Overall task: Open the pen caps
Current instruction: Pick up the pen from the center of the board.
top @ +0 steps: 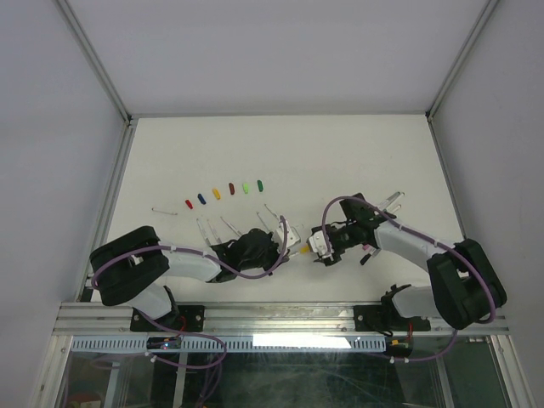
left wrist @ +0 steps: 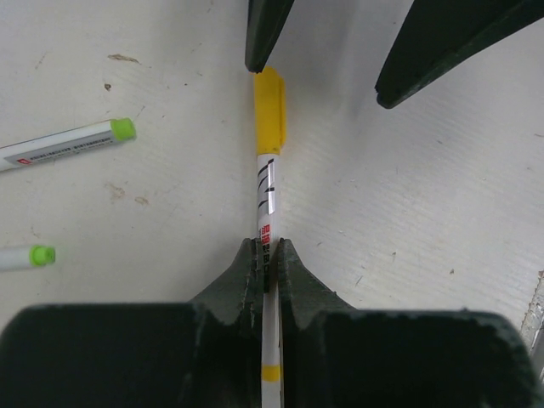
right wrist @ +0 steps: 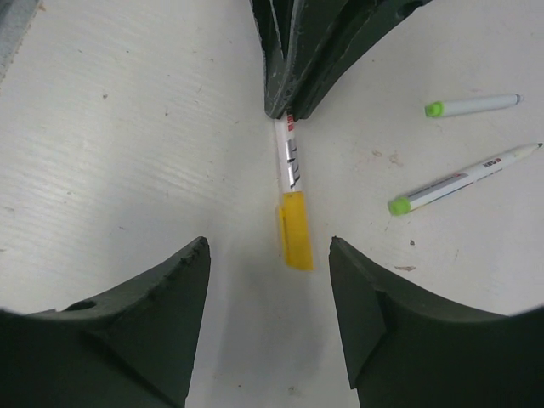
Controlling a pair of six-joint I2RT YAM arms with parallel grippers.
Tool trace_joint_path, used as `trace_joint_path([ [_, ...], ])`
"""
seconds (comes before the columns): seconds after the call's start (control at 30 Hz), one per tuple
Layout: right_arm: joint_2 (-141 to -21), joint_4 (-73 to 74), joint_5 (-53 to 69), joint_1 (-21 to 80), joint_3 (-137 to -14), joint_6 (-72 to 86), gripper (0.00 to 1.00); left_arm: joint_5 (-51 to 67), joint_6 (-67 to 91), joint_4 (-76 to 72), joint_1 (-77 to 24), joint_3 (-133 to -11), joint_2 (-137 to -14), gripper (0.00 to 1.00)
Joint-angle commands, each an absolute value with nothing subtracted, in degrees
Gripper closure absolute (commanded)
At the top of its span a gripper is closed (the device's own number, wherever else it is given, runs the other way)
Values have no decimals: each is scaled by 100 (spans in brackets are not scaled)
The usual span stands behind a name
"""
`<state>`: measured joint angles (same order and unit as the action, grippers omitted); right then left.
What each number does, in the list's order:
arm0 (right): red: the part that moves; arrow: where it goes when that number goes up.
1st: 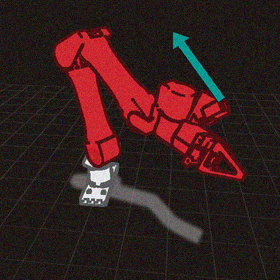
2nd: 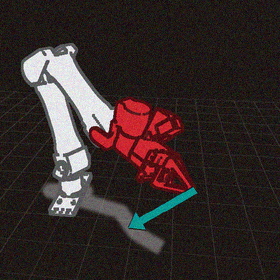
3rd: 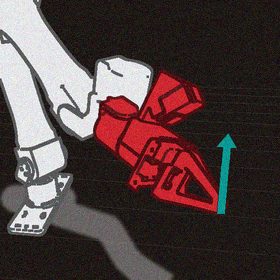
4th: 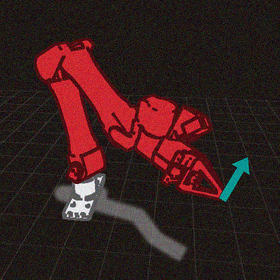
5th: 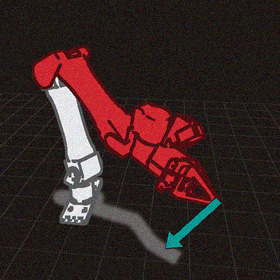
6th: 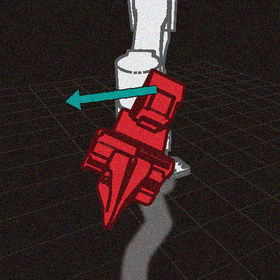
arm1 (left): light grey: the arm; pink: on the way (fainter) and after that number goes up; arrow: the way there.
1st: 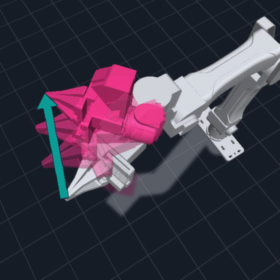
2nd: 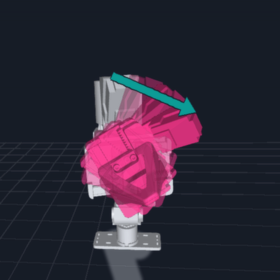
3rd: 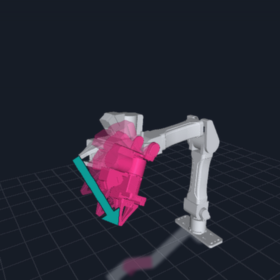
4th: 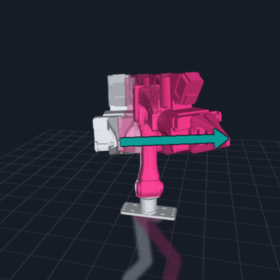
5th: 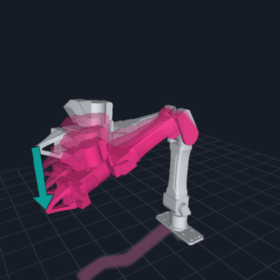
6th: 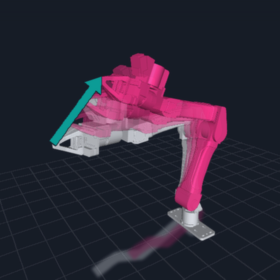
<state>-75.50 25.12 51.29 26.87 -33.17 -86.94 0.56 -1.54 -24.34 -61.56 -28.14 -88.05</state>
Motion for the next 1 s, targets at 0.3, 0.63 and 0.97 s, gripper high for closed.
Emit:
trace_joint_path([
  [0.3, -7950, 1994, 4610, 2976, -3508, -8327, 46, 317, -264, -3234, -6205, -2549, -8602, 100],
  [0.63, -8256, 1977, 4191, 3292, -3674, -8132, 57, 509, -281, -3540, -6205, -2411, -8536, 100],
  [0.97, -8383, 2275, 4013, 3366, -3849, -8238, 77, 459, -267, -3678, -6205, -2261, -8430, 100],
])
